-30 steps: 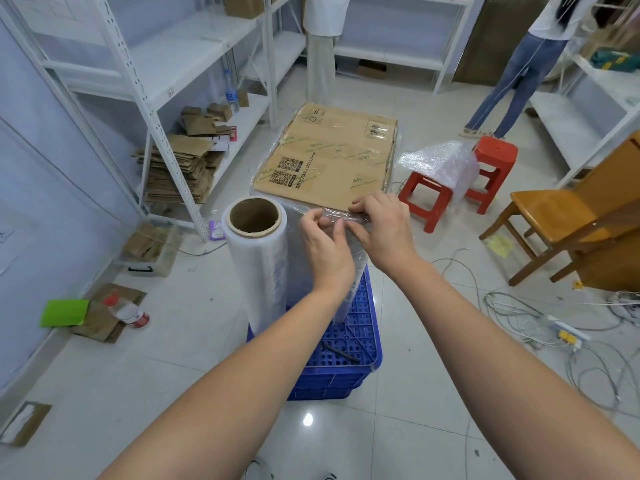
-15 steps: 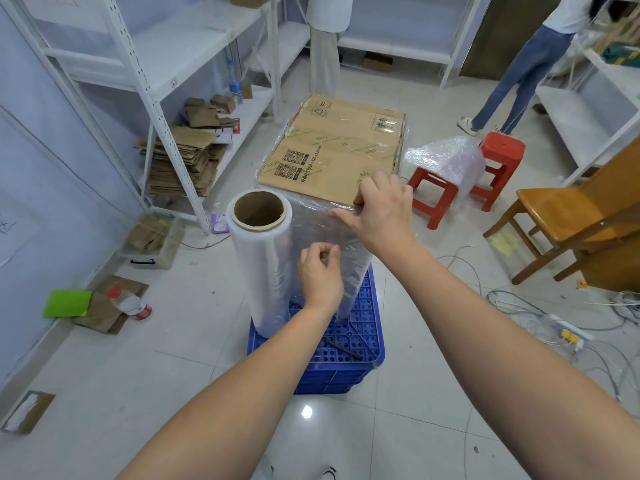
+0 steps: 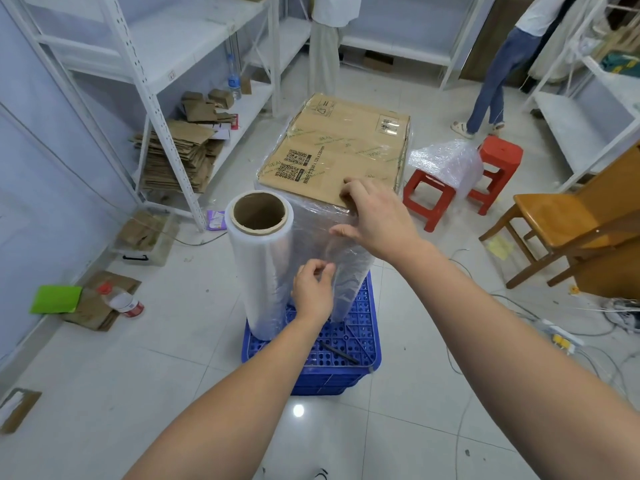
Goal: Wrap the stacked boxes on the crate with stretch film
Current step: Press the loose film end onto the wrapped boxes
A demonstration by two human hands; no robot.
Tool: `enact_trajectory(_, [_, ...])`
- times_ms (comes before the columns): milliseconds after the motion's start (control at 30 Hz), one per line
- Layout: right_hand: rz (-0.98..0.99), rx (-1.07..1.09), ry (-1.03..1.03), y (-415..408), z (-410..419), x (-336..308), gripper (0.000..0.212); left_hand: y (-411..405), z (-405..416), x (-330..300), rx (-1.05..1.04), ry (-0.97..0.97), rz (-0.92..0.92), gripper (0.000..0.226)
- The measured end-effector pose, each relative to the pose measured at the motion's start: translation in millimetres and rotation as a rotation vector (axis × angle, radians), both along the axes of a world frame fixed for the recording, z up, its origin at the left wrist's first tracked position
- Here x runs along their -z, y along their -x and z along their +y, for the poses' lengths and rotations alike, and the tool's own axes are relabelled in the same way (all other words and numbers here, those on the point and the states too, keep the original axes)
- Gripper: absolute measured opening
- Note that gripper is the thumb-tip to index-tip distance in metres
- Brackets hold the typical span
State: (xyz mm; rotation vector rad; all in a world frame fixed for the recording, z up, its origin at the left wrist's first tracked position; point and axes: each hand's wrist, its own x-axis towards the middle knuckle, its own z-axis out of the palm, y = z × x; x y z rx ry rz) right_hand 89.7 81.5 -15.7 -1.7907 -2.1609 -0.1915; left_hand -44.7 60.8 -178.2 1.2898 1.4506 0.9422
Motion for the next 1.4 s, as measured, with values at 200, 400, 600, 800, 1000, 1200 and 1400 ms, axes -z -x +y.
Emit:
enact_trajectory(200, [-0.006,0.04,-0.088,-0.1,1.7,10.8,0.056,-7.7,3.1,-0.4,-0.119,0.076,-0.151,0.013])
enact_trajectory(400, [0.012,0.055,-0.136,0.6,4.6,15.9,0.053,-5.7,-1.6,16.0,-0.057,0.143,-0.111,0.008])
enact_trajectory(600, [0.02,0.055,-0.183,0.0,6.2,20.6,0.056,4.0,0.6,36.4,0.12,0.232,-0.035,0.018])
enact_trajectory(800, [0.033,0.063,-0.18,0.9,4.9,20.1,0.056,0.0,-1.4,32.1,-0.056,0.195,-0.095,0.018])
enact_trajectory(1000, [0.045,0.059,-0.221,0.4,5.4,23.0,0.057,-9.6,-3.1,29.6,-0.101,0.207,-0.169,0.011])
enact_trajectory(1200, [0.01,0.026,-0.293,-1.0,7.2,28.4,0.052,-2.8,-5.4,48.9,-0.023,0.228,-0.081,0.014])
enact_trajectory(1400, [-0.131,0.033,-0.163,1.2,3.4,18.9,0.08,-4.0,3.8,41.5,-0.071,0.259,-0.087,0.025])
